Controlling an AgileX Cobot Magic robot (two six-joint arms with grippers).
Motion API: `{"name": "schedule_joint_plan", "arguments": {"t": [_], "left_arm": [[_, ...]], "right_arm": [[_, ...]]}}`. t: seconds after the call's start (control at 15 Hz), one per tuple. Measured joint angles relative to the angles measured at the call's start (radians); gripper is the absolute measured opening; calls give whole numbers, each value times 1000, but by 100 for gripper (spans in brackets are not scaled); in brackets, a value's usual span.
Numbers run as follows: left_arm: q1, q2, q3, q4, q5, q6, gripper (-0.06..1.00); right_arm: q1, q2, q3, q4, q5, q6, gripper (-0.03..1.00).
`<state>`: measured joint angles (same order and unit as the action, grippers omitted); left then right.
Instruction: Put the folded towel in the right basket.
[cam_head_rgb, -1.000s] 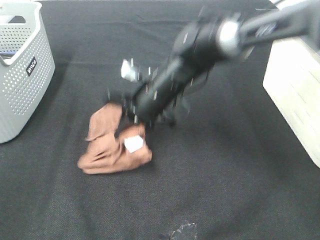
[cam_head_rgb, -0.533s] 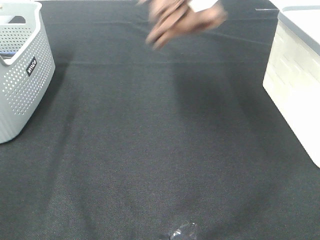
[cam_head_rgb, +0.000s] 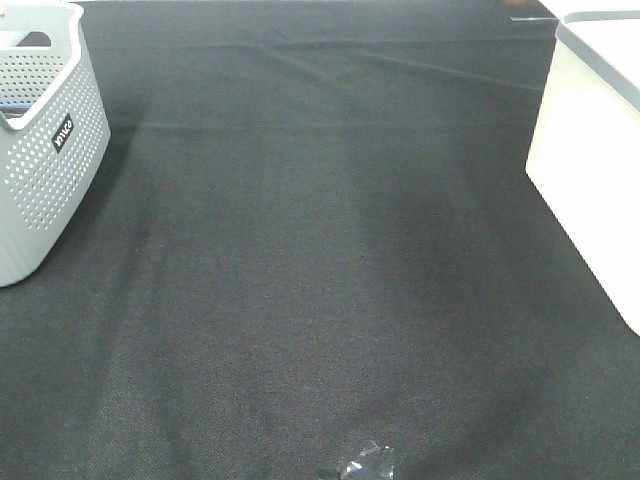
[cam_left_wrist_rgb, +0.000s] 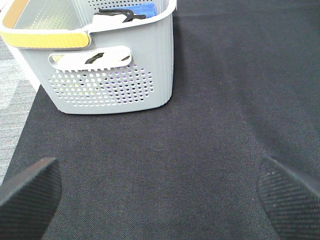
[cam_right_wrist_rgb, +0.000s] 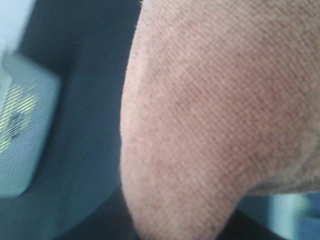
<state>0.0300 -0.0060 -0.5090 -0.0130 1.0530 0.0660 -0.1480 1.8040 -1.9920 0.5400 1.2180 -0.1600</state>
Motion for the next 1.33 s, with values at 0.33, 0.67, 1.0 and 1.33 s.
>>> {"name": "schedule_joint_plan", "arguments": {"t": [0.33,0.67,1.0,1.33], "left_arm": [[0,0,0,0,0,0,99],[0,0,0,0,0,0,99],[0,0,0,0,0,0,99],[0,0,0,1,0,0,99]], "right_arm": [[-182,42,0,-231,0,22,19],[-191,135,0,-444,1,145,40],[-191,140,0,-480,1,151,95],[-83,85,-8,-448,1,89,97]]}}
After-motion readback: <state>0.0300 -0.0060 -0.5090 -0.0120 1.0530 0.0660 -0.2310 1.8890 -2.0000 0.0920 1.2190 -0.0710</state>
